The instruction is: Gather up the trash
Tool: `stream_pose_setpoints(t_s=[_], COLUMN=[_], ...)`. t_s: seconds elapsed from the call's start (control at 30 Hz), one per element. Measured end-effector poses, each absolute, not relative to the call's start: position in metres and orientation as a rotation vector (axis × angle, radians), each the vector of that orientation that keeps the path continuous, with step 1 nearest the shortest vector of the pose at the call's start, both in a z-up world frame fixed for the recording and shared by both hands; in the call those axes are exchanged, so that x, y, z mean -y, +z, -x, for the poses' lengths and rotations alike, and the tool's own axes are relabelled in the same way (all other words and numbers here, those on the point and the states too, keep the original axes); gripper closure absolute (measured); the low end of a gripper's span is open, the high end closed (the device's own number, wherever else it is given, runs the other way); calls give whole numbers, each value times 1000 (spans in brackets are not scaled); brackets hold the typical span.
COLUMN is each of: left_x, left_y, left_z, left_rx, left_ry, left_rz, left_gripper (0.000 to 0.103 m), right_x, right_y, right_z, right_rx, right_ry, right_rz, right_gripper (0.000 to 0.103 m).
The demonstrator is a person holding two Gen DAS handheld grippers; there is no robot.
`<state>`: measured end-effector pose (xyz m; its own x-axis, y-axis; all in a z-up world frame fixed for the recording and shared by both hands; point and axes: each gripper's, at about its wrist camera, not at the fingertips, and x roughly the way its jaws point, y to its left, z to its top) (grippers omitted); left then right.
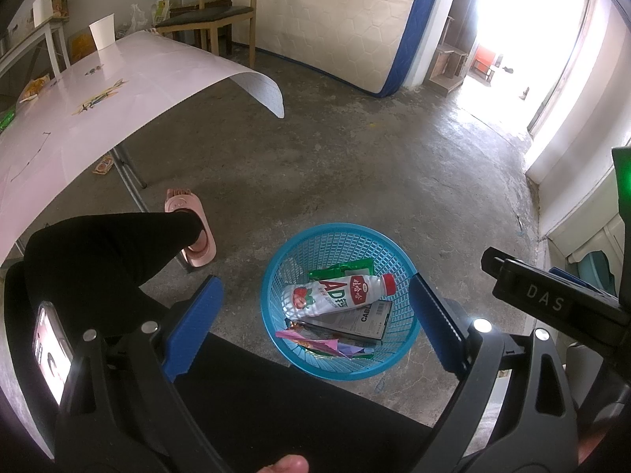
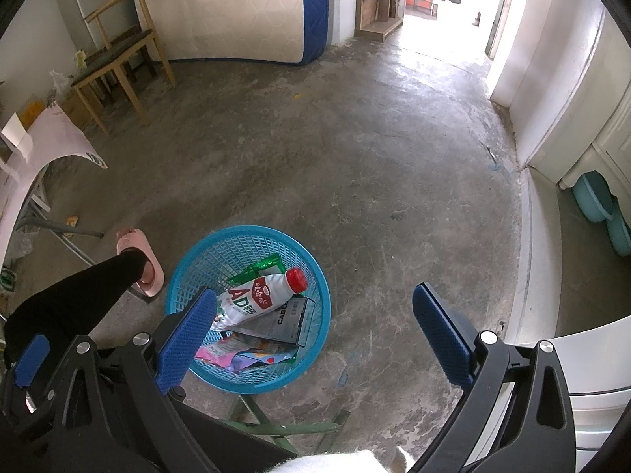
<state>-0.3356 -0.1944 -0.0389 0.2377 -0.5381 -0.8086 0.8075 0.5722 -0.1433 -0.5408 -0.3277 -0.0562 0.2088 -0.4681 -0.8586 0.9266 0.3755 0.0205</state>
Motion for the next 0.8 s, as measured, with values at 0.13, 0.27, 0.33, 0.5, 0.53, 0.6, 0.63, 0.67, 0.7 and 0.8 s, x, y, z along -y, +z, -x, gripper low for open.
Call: stream_pose_setpoints(t_s=[0.13, 0.27, 0.33, 0.5, 0.53, 0.6, 0.63, 0.67, 0.7, 0.8], left_x=[195, 194, 195, 194, 194, 194, 194, 194, 194, 194], left_y=[-39, -39, -39, -39, -39, -39, -39, -39, -39, -39], left_z=[335, 336, 335, 335, 335, 336, 335, 335, 336, 336], left_rx=[-950, -948, -949, -949, -949, -948, -948, -948, -948, -948], left_ry=[-945, -945, -945, -945, -945, -945, -945, -945, -945, -945], left_rz=[-332, -333, -333, -332, -332, -332, -333, -332, -332, -332], left_gripper=[12, 12, 12, 12, 12, 12, 12, 12, 12, 12], right_x=[329, 331, 329, 328, 330, 331, 330, 329, 329, 331], right_y=[-55, -54, -55, -55, -54, -54, -54, -55, -55, -54], right_z=[540, 540, 541, 540, 540, 540, 540, 540, 540, 540], right_rx=[-893, -892, -891, -891, -891, -892, -892, -891, -892, -892], right_ry=[-1064, -1062, -1063, -1063, -1063, -1062, -1063, -1063, -1062, -1063], right_rz=[-625, -623, -624, -624, -624, -625, -625, -626, -626, -626], right_gripper=[6, 6, 6, 6, 6, 6, 6, 6, 6, 6])
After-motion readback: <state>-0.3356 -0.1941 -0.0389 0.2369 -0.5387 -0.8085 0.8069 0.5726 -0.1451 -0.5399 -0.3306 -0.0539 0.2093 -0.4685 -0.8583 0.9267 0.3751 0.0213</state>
